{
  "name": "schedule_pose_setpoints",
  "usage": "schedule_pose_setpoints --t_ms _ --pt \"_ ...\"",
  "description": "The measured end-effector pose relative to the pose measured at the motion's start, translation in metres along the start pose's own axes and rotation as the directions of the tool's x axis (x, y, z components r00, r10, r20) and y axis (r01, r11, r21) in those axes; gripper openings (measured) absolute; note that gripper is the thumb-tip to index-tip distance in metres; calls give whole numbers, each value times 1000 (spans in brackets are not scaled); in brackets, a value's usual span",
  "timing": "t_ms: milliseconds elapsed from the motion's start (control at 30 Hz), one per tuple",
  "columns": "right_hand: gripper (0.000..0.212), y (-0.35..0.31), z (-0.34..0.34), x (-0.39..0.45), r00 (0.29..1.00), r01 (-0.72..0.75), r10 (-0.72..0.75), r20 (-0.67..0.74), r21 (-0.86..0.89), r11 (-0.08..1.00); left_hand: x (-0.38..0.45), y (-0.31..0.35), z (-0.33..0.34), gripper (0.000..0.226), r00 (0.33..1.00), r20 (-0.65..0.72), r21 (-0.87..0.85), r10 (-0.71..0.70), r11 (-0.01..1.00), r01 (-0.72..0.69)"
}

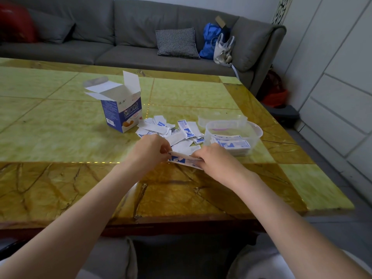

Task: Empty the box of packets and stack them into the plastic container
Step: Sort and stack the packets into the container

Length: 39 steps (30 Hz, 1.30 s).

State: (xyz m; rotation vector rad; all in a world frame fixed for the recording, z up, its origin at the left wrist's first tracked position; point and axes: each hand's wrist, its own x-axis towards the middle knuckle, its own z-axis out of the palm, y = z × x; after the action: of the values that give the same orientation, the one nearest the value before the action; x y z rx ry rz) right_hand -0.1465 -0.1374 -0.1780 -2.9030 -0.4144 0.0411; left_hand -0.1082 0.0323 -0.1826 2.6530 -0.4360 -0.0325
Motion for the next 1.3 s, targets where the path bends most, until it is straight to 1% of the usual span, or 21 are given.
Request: schedule_pose_setpoints --t_ms 100,167,200,267,333,433,500,567,633,700,733,800,900,967,1000,1033,1100,1167,1233,1300 --pt "30 -2 -4 -2 1000 13 -13 15 22 1000 -1 2 0 25 999 -37 7 -25 1000 25" --pt "36 -3 -4 -5 999 40 -40 12 15 999 -2 5 3 32 998 -61 51 -18 998 21" --pt "39 -4 -4 -6 998 55 -55 19 -7 998 -3 7 4 34 999 -54 113 -7 993 13" --pt "45 -6 -2 -5 997 75 -72 38 -63 995 -4 12 7 30 1000 -22 290 19 957 -11" --pt "50 -7 -2 -4 995 87 -82 49 -112 990 -6 15 10 26 999 10 403 32 914 -34" --pt "50 -5 -5 -6 996 93 -90 25 -136 986 -3 13 13 25 998 28 453 48 890 -55" --pt "46 -4 -5 -7 996 91 -90 11 -116 989 -1 11 13 26 998 27 436 51 898 -57" --pt "43 -3 -4 -5 997 81 -79 23 -90 993 0 8 10 27 999 30 319 22 947 -30" --pt "38 -1 -5 -4 998 47 -46 45 -26 999 0 5 7 23 1000 22 136 -8 991 5" --pt "31 1 -7 -4 998 21 -24 50 56 998 -1 0 3 16 999 6 -19 -42 999 42" --pt "28 2 -7 -5 999 18 -21 42 92 996 -1 -3 1 15 998 6 -70 -58 996 58" --pt "27 1 -6 -7 999 22 -28 47 126 992 -1 -5 0 16 997 15 -112 -74 991 75" --pt "29 0 -2 -6 998 16 -22 61 107 994 -1 -4 1 19 997 26 -98 -77 992 79" --pt "23 1 -5 -6 1000 14 -16 14 153 988 1 -1 -1 21 997 23 -119 -75 990 77" --pt "19 1 -9 -6 1000 13 -8 -26 198 980 3 2 -4 20 998 5 -157 -68 985 68" --pt "16 3 -15 -7 997 6 15 -79 259 966 5 5 -8 18 998 -24 -212 -62 976 55" --pt "19 12 -30 -5 973 -21 114 -200 416 909 12 14 -19 15 994 -75 -359 -81 932 49" --pt "20 27 -48 -2 928 -38 231 -293 543 839 22 26 -30 15 991 -69 -496 -115 866 66" --pt "17 46 -64 3 883 -61 348 -316 658 751 34 41 -38 16 994 -8 -615 -113 784 84" --pt "16 64 -77 9 846 -104 456 -275 755 648 45 59 -40 15 994 57 -732 -94 674 105"
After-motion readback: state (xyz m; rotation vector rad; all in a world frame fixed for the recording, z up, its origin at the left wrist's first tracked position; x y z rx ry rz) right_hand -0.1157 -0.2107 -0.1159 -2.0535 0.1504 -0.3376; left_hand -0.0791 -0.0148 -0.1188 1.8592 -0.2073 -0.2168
